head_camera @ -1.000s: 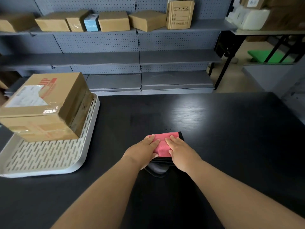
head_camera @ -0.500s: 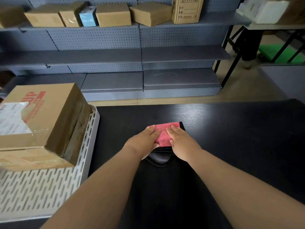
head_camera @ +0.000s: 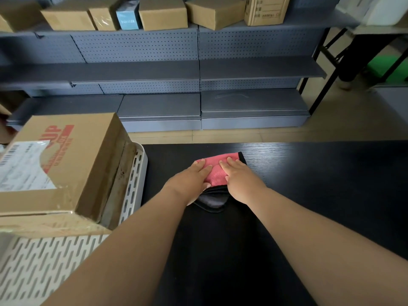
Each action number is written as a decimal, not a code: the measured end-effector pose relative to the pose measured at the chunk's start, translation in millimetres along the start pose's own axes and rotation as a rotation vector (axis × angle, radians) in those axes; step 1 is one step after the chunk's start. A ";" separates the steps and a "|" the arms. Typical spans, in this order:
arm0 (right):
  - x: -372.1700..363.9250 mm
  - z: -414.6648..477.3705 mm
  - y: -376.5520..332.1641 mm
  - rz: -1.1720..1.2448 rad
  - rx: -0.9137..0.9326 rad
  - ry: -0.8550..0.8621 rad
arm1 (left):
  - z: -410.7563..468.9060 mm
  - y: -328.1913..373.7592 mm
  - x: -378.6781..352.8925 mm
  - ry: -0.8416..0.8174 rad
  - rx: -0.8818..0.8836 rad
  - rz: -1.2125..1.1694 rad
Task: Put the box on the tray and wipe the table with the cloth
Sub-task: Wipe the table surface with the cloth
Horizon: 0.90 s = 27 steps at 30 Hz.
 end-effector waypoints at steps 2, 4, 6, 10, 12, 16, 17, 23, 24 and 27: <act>-0.1 -2.9 -1.8 -0.006 0.004 0.010 | -3.4 0.6 -1.0 0.005 0.002 0.000; -0.8 -7.9 -3.3 -0.010 0.008 0.014 | -7.4 2.2 -1.6 0.005 0.002 0.009; -2.1 -15.2 -5.9 -0.007 0.011 0.008 | -14.0 3.0 -1.5 0.001 0.002 0.014; -6.2 -36.2 -13.1 0.014 0.005 -0.007 | -36.4 6.6 -1.3 -0.002 0.005 0.030; -8.1 -48.8 -17.6 0.019 0.010 -0.017 | -50.6 9.3 -4.3 0.005 0.009 0.038; -14.1 -80.9 -25.7 0.011 0.027 -0.036 | -82.9 16.5 -12.9 0.010 0.011 0.063; -15.9 -90.6 -27.1 0.011 0.025 -0.043 | -92.1 19.0 -15.0 0.007 0.010 0.063; -26.2 -158.6 -34.2 0.025 0.023 -0.059 | -150.3 39.3 -32.5 -0.002 0.017 0.066; -28.2 -170.7 -34.9 0.026 0.024 -0.060 | -161.2 43.9 -35.9 -0.002 0.016 0.066; -33.4 -208.8 -37.8 0.020 0.027 -0.061 | -196.0 58.2 -45.9 0.000 0.009 0.065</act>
Point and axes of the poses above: each hand's wrist, its own z-axis towards the middle knuckle, its own x-axis out of the back of the hand, y = z × x, the point moved 6 cm from there along z, towards the middle knuckle, and after that the axes turned 14 degrees about y, right-handed, at the moved point
